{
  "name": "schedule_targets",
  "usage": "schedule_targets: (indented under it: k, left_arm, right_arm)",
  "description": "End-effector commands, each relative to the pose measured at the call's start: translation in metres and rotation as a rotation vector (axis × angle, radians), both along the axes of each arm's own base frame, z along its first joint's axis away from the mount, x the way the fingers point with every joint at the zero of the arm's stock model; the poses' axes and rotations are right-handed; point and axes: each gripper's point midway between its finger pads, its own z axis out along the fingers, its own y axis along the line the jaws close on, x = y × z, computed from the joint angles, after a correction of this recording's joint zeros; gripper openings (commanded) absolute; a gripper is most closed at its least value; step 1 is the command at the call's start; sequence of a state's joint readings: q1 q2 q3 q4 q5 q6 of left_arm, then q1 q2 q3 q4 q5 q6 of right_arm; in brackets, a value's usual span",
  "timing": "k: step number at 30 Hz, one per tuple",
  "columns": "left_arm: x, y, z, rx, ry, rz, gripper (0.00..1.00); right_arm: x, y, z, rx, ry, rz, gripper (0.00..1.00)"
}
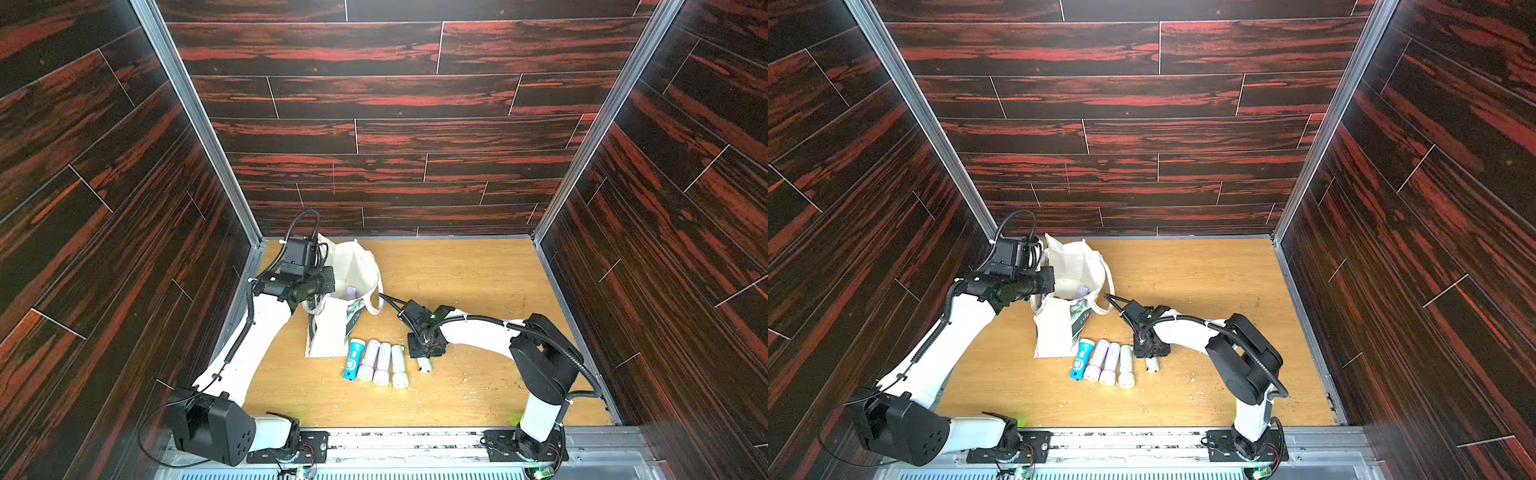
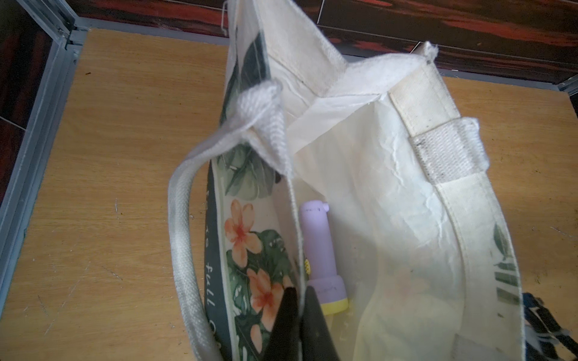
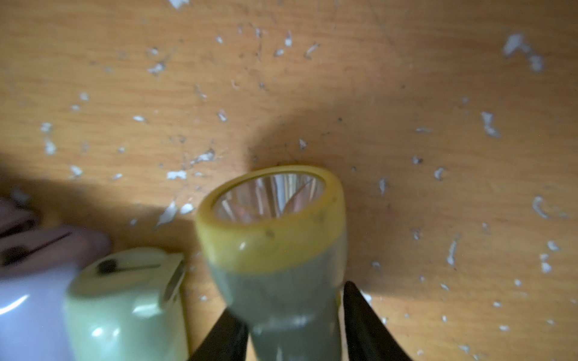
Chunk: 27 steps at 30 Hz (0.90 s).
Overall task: Put the flashlights into the tote bags
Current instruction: Pick up the flashlight from the center of the board.
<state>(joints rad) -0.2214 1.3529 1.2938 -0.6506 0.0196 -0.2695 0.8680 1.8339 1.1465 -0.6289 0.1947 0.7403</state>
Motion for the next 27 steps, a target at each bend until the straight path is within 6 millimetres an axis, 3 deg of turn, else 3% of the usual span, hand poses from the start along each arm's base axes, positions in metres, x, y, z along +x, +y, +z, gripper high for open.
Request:
schedule_targets:
  k: [1,11,17,22,27]
  left_arm:
    - [-0.012,0.000,-0.007,-0.007,0.039,-0.011,0.00]
    - [-0.011,0.001,-0.006,-0.004,0.034,-0.004,0.00]
    - [-0.011,-0.001,0.001,-0.022,0.013,-0.009,0.00]
    - [-0.011,-0.025,0.016,-0.114,-0.023,-0.116,0.00]
    - [-0.008,-0.039,0.027,-0.186,-0.050,-0.172,0.00]
  right_arm:
    - [0.000,0.002,-0.005,-0.001,0.020,-0.004,0.48]
    - [0.002,-0.001,0.011,0.020,-0.022,-0.017,0.36]
    - [0.008,-0.008,0.053,0.082,-0.131,-0.050,0.21]
    - [0.011,-0.016,0.088,0.140,-0.223,-0.086,0.00]
    - [0.014,-0.018,0.113,0.180,-0.287,-0.098,0.00]
